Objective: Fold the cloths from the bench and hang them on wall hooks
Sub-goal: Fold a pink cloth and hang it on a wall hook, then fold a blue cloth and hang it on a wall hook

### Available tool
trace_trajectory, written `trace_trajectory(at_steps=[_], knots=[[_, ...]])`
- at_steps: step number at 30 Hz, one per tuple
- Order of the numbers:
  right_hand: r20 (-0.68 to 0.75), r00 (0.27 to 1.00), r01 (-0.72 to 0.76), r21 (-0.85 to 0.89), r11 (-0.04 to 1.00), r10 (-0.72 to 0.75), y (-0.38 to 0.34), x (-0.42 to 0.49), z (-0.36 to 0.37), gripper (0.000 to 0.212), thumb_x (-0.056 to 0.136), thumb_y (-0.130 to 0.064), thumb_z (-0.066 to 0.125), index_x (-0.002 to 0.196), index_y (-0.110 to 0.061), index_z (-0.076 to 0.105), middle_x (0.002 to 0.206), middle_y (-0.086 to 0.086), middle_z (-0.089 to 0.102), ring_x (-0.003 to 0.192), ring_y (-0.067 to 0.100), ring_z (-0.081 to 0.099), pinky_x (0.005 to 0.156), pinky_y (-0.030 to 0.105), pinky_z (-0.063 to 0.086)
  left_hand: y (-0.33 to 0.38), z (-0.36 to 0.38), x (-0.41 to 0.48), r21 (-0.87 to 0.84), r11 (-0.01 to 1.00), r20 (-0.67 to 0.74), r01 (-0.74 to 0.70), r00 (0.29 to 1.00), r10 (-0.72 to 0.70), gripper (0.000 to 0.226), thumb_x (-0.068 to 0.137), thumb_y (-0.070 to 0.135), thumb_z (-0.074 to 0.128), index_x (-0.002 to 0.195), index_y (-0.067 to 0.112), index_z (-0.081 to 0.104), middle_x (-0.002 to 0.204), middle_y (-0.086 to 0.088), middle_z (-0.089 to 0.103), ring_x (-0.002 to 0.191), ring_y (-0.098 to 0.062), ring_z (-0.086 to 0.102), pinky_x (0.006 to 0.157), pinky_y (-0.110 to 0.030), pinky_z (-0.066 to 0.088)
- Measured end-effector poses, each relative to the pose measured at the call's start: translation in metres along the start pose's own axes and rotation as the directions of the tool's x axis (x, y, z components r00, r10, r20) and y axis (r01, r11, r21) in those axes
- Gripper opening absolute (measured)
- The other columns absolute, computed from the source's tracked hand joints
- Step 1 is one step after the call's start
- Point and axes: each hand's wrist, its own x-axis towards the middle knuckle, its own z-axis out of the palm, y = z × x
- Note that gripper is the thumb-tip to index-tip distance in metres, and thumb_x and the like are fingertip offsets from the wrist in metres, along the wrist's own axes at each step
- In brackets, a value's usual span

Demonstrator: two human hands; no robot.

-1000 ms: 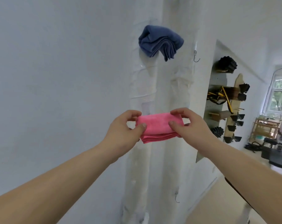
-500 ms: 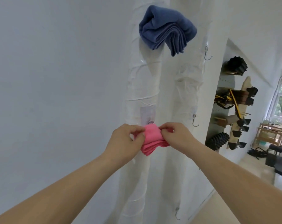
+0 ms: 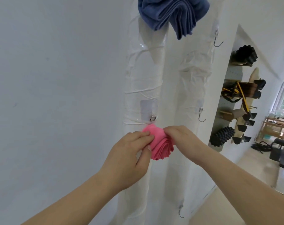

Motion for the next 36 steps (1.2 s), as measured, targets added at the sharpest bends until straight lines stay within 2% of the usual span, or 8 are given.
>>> trace_trajectory(at_steps=[4, 11, 14, 17, 21, 26, 30, 36], knots=[[-0.051, 0.996, -0.066, 0.127, 0.990, 0.073, 0.009, -0.007, 0.015, 0.043, 0.092, -0.025, 0.040, 0.076, 0.012, 0.056, 0.062, 0.010, 0.055, 0.062, 0.020, 0.050, 0.069, 0.047, 0.045, 0.003, 0.004, -0.003, -0.059, 0.996, 0.003, 0.066, 0.998, -0.066, 0.048, 0.096, 0.039, 0.043, 0.133, 0.023, 0.069, 0.138, 0.009, 0.065, 0.128, -0.005, 0.058, 0.110, -0.030, 0.047], [-0.055, 0.960, -0.247, 0.290, 0.924, 0.274, -0.002, -0.021, 0.009, 0.033, 0.102, -0.024, 0.051, 0.116, 0.001, 0.068, 0.090, 0.006, 0.059, 0.089, 0.019, 0.056, 0.097, 0.046, 0.052, 0.011, -0.012, -0.007, 0.034, 0.995, 0.146, 0.090, 0.985, -0.094, 0.050, 0.103, 0.044, 0.045, 0.152, 0.033, 0.045, 0.159, 0.019, 0.040, 0.146, 0.002, 0.033, 0.122, -0.019, 0.024], [-0.253, 0.929, -0.225, 0.196, 0.954, 0.271, -0.011, -0.027, -0.003, 0.032, 0.098, -0.020, 0.055, 0.125, -0.005, 0.066, 0.108, 0.005, 0.065, 0.103, 0.018, 0.057, 0.091, 0.042, 0.047, 0.017, -0.032, 0.000, 0.059, 0.996, 0.141, 0.071, 0.987, -0.079, 0.052, 0.102, 0.039, 0.052, 0.152, 0.029, 0.045, 0.159, 0.013, 0.041, 0.147, -0.006, 0.034, 0.117, -0.016, 0.022], [-0.416, 0.898, -0.202, -0.102, 0.974, 0.142, -0.017, -0.045, -0.010, 0.046, 0.098, -0.025, 0.056, 0.144, -0.018, 0.053, 0.145, -0.003, 0.055, 0.134, 0.017, 0.050, 0.103, 0.029, 0.039, 0.023, -0.050, -0.003, 0.122, 0.992, 0.008, -0.010, 1.000, 0.009, 0.048, 0.093, 0.028, 0.059, 0.139, 0.019, 0.058, 0.143, -0.001, 0.057, 0.131, -0.022, 0.052, 0.112, -0.032, 0.042], [-0.467, 0.882, -0.176, -0.214, 0.961, 0.057, -0.013, -0.091, 0.002, 0.038, 0.098, -0.024, 0.056, 0.136, -0.022, 0.059, 0.136, -0.007, 0.060, 0.126, 0.012, 0.055, 0.100, 0.027, 0.045, 0.039, -0.053, -0.033, 0.003, 0.999, -0.177, -0.032, 0.984, 0.032, 0.029, 0.087, 0.018, 0.064, 0.116, 0.016, 0.068, 0.110, 0.004, 0.062, 0.098, -0.015, 0.057, 0.082, -0.027, 0.048], [-0.264, 0.926, -0.343, -0.280, 0.897, 0.271, -0.002, -0.186, 0.030, 0.019, 0.097, -0.031, 0.056, 0.099, -0.023, 0.072, 0.089, -0.013, 0.071, 0.080, 0.005, 0.066, 0.064, 0.014, 0.045, 0.090, -0.013, -0.118, -0.322, 0.901, 0.246, 0.291, 0.945, -0.217, 0.020, 0.094, 0.023, 0.065, 0.112, 0.031, 0.066, 0.088, 0.017, 0.065, 0.084, -0.006, 0.063, 0.074, -0.019, 0.051], [-0.103, 0.878, -0.471, -0.355, 0.808, 0.467, 0.026, -0.295, 0.035, 0.027, 0.094, -0.050, 0.055, 0.088, -0.029, 0.070, 0.088, -0.010, 0.071, 0.084, 0.011, 0.068, 0.073, 0.028, 0.054, 0.139, 0.015, -0.201, -0.308, 0.879, 0.463, 0.364, 0.865, -0.196, 0.022, 0.094, 0.026, 0.063, 0.114, 0.037, 0.065, 0.091, 0.018, 0.067, 0.076, -0.006, 0.064, 0.072, -0.019, 0.053], [-0.069, 0.750, -0.640, -0.329, 0.694, 0.658, 0.079, -0.521, 0.007, 0.031, 0.097, -0.033, 0.057, 0.071, -0.016, 0.064, 0.068, 0.000, 0.063, 0.064, 0.014, 0.057, 0.065, 0.035, 0.047, 0.257, 0.074, -0.341, -0.295, 0.858, 0.679, 0.421, 0.724, -0.122, 0.023, 0.092, 0.026, 0.066, 0.115, 0.033, 0.065, 0.107, 0.025, 0.061, 0.089, -0.002, 0.061, 0.076, -0.019, 0.049]])
